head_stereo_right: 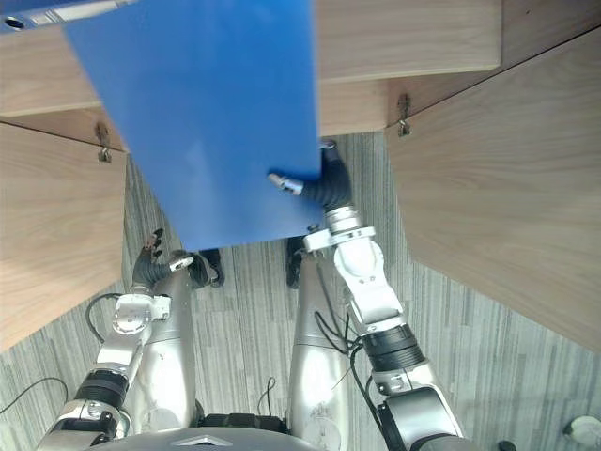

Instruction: Walk over to the cabinet, pick up the folder, carry it to the office cabinet, place the folder inside the office cabinet, then close the office cabinet door

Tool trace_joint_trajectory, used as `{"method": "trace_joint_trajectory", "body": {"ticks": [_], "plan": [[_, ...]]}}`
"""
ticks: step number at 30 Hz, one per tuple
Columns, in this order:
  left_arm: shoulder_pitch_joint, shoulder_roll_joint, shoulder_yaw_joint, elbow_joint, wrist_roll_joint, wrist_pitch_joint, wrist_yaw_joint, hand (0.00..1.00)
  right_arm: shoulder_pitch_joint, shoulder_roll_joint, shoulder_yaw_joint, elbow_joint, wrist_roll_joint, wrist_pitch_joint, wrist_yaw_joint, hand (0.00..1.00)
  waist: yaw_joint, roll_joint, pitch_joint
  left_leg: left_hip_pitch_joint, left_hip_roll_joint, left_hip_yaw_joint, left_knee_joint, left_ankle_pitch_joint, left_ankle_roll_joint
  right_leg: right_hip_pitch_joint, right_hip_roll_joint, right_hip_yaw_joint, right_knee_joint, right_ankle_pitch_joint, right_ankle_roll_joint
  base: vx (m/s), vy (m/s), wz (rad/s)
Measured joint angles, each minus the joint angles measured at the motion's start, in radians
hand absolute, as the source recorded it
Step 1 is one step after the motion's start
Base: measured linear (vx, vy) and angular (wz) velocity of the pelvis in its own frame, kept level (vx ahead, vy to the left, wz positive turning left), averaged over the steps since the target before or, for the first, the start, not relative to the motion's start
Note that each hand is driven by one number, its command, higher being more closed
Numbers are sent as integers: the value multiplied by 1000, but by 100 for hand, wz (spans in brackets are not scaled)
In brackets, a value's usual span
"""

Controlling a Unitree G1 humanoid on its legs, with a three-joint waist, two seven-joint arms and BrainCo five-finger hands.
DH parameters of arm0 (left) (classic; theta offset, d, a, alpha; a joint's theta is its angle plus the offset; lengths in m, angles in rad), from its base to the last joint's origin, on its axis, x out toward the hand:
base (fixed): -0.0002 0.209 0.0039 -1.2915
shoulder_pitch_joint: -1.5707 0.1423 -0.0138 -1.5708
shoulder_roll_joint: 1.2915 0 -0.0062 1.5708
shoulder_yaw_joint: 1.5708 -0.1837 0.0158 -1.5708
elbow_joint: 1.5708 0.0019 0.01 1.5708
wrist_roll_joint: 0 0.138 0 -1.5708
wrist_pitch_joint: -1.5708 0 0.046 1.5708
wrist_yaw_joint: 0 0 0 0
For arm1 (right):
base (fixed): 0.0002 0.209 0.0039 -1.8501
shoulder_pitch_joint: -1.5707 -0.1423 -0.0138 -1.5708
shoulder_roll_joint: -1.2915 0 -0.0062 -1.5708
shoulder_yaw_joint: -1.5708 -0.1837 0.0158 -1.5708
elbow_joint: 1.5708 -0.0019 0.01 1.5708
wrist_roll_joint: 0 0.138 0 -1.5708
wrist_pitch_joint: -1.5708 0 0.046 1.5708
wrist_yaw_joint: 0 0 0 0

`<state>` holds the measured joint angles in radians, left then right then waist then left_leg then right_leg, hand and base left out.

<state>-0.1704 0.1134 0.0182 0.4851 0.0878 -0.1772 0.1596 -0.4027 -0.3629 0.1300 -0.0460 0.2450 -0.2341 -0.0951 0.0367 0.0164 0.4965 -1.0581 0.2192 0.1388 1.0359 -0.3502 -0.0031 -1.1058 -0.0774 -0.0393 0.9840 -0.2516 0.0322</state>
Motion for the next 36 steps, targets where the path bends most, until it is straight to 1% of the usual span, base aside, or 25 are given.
{"method": "trace_joint_trajectory", "body": {"ticks": [2,4,5,6,9,12,13,15,16,18,20,23,26,27,31,32,36], "plan": [[-3,5,0,-4,-1,-5,-1,0,-33,-7,-39,31,49,-1,-13,100,6,0,0,-14,0,-4,1,3,-1,-13,-1,-5,3,0,-1,6,-37,6],[-5,5,0,-5,-9,-10,-1,0,-115,-18,-90,114,153,-2,-30,100,13,0,0,-24,0,-4,-1,5,-2,-24,-3,-6,3,-1,-1,3,-41,1],[-5,5,0,-5,-9,-13,-1,0,-136,-23,-104,135,175,-2,-40,100,16,0,0,-26,0,-4,-2,5,-2,-26,-3,-7,3,-1,-1,-10,-40,1],[-5,5,0,-5,-13,-19,-1,0,-173,-39,-123,174,216,-3,-58,100,20,0,0,-29,0,-4,-3,5,-2,-28,-4,-8,2,-1,-1,-22,-38,2],[-6,11,0,-6,-35,-24,-1,0,-254,-71,-166,257,314,-3,-78,100,22,0,0,-46,-1,-14,-5,9,-2,-36,-6,-19,-2,-1,-1,-29,-32,5],[-6,23,-1,-5,-63,-29,-1,0,-319,-85,-210,336,374,-3,-100,100,26,0,0,-62,-5,-29,-8,16,-4,-41,-10,-35,-5,-4,-7,-23,-33,10],[-6,23,-1,-5,-64,-29,-1,0,-320,-85,-210,337,376,-3,-100,100,26,0,0,-63,-5,-29,-9,16,-4,-42,-10,-35,-5,-4,-7,-24,-40,7],[-7,22,-3,-9,-69,-32,0,0,-407,-84,-227,430,450,-3,-135,100,33,1,-1,-69,-6,-28,-15,22,-5,-51,-12,-36,-4,-4,-8,-27,-38,4],[-7,22,-3,-9,-70,-32,1,0,-417,-80,-228,436,469,-3,-141,100,34,1,-1,-69,-6,-29,-18,23,-5,-51,-12,-38,-5,-4,-8,-27,-38,5],[-8,23,-10,-7,-86,-28,8,0,-462,-73,-234,456,518,-6,-185,100,34,2,-1,-69,-12,-31,-37,37,-5,-50,-18,-45,-17,-1,-13,-30,-40,12],[-8,22,-13,-7,-87,-26,11,0,-485,-68,-235,457,544,-8,-223,100,32,2,-2,-69,-17,-33,-52,49,-6,-49,-23,-52,-24,1,-17,-37,-43,14],[-8,23,-13,-5,-87,-17,18,0,-515,-30,-237,466,553,-15,-261,100,25,3,-4,-67,-17,-36,-66,60,-11,-47,-22,-57,-34,8,-27,-46,-37,4],[-8,23,-15,0,-87,-4,36,0,-549,-12,-235,505,554,-23,-274,100,21,4,-11,-67,-17,-36,-83,75,-12,-47,-20,-60,-51,19,-31,-59,-28,0],[-11,22,-20,8,-87,4,46,0,-563,3,-234,514,559,-23,-297,100,21,5,-19,-67,-16,-35,-95,83,-13,-48,-18,-61,-62,27,-34,-65,-24,-1],[-13,6,-21,17,-87,19,57,0,-600,47,-232,535,574,-23,-344,100,23,7,-42,-69,-16,-36,-118,100,-14,-47,-16,-69,-88,42,-39,-53,-14,0],[-13,-2,-22,17,-87,19,61,0,-613,62,-233,535,575,-23,-359,100,22,11,-49,-74,-15,-41,-118,101,-14,-47,-16,-75,-91,45,-42,-44,-3,2],[-30,-26,-27,19,-91,27,92,0,-691,116,-256,537,591,-26,-412,100,27,12,-53,-76,-19,-45,-132,112,-17,-48,-18,-80,-100,50,-45,-30,-3,4]]}}
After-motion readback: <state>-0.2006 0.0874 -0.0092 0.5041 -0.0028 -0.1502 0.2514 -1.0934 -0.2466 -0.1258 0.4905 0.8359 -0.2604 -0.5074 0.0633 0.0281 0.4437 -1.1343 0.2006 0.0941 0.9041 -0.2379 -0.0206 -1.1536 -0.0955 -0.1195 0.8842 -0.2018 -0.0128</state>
